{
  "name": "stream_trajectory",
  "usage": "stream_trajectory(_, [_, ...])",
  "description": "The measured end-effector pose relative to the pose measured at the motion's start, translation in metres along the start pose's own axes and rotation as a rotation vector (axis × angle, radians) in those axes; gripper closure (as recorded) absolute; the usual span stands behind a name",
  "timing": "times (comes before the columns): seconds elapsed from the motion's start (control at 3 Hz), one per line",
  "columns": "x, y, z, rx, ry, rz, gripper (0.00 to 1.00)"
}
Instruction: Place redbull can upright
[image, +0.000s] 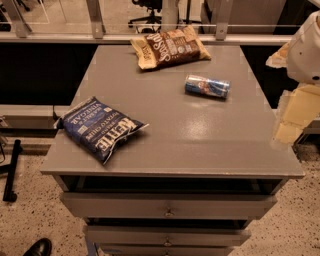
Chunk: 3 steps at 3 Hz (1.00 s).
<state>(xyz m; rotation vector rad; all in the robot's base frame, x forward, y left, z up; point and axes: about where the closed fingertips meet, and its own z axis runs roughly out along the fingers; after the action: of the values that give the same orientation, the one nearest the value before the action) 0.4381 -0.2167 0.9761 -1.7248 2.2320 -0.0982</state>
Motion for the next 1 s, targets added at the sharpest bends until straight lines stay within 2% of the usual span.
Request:
stream_trajectory(0.33, [0.000,0.000,0.000,0.000,0.000,0.000,0.00])
stream_trajectory(0.67, [-0.017,-0.015,0.026,0.005,-0.013,-0.023,0.00])
stream_trajectory(1.0, [-0.046,-0.053,0.068,0.017,-0.036,-0.040,0.00])
